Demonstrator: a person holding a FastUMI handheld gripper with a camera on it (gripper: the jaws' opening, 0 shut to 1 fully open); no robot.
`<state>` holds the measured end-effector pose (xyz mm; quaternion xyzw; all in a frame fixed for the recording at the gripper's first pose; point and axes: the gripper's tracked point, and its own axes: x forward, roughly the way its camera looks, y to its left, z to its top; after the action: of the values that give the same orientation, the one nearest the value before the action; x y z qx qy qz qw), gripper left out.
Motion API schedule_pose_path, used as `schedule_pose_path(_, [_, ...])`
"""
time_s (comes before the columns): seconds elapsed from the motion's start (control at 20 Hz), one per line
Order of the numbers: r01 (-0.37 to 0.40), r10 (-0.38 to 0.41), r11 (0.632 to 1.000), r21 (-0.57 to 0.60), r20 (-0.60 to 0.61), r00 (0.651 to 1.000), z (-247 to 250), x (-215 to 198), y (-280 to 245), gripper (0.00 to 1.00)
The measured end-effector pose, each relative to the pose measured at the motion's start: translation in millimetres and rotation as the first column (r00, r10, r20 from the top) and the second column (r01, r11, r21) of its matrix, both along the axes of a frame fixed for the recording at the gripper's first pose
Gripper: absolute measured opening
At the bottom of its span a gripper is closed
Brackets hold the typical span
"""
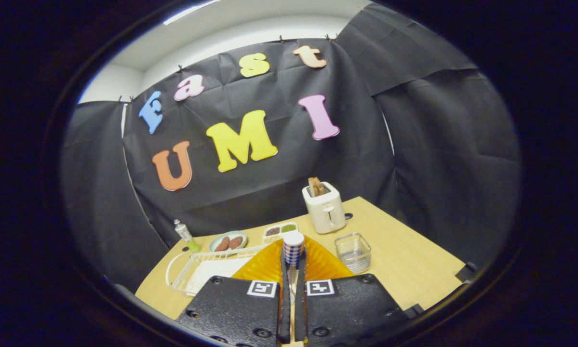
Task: Take the plate from the dish rack, then take the spoon from the basket and place it into the plate.
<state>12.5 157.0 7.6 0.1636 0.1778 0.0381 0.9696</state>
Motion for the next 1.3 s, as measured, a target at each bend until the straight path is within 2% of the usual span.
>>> schedule_pose_path(0.25, [-0.044,0.042,0.994,-0.104,-0.029,0.999,-30,-19,65,0.09])
schedule_pose_path(0.6, [-0.064,0.053,0.988,-0.141,-0.079,0.995,-87,-22,122,0.09])
schedule_pose_path(0.9, [-0.085,0.070,0.990,-0.110,-0.130,0.989,-115,-20,145,0.09])
schedule_pose_path(1.1, [-0.107,0.099,0.993,-0.049,-0.144,0.985,-125,-21,155,0.10])
schedule_pose_path(1.3, [-0.098,0.092,0.994,-0.048,-0.128,0.988,-125,-24,143,0.19])
